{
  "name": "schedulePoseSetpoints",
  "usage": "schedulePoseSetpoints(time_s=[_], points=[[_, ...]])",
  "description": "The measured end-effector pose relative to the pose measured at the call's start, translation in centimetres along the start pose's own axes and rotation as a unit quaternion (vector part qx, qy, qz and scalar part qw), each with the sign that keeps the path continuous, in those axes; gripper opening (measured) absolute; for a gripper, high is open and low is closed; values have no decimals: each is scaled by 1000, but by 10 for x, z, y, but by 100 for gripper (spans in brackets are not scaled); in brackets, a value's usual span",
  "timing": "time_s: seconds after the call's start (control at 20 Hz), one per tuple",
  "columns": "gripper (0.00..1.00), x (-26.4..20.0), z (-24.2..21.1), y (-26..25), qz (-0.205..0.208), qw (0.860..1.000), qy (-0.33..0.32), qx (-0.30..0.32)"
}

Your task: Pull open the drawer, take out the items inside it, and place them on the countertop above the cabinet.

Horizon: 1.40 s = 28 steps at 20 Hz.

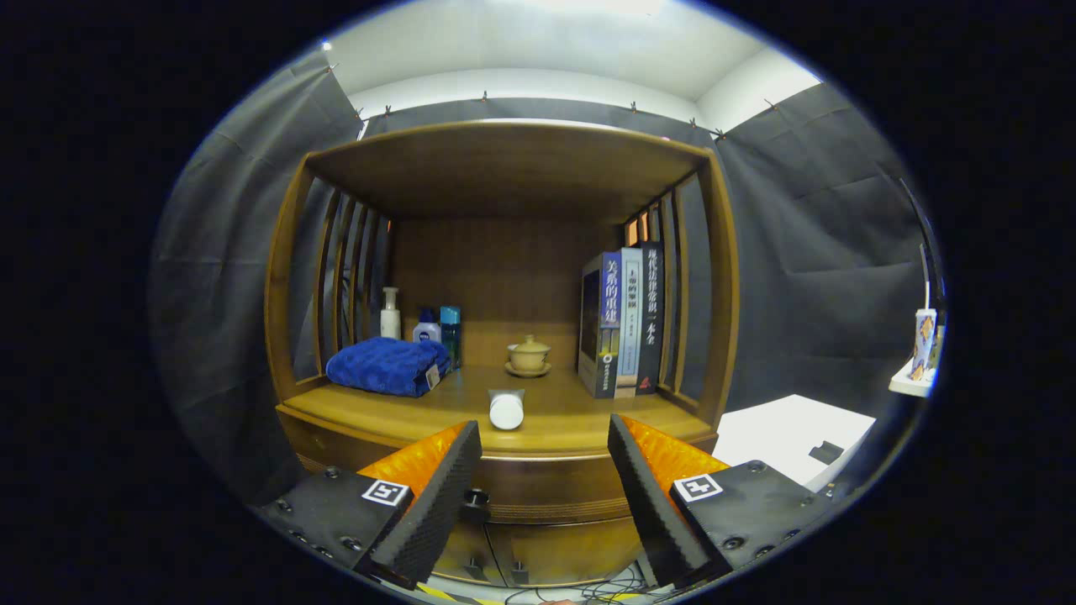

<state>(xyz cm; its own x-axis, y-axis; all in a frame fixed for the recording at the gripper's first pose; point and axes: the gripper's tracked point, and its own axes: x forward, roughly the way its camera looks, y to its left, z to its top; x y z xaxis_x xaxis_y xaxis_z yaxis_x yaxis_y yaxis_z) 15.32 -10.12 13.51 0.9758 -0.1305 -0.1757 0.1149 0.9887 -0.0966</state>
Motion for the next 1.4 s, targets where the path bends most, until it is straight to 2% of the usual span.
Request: schedulePoseSetpoints(time_s=[0.2,0.3,0.5,0.85,1.15,1.4], points=[[98,-11,24,8,40,999,20,-21],[98,-10,31,3,29,999,9,-39],[99,-23,25,4,19,999,8,-28],[99,-38,39,14,50,997,-31,43],[99,-44,49,1,25,998,-55,19],[98,-45,46,12,37,998,-53,21]])
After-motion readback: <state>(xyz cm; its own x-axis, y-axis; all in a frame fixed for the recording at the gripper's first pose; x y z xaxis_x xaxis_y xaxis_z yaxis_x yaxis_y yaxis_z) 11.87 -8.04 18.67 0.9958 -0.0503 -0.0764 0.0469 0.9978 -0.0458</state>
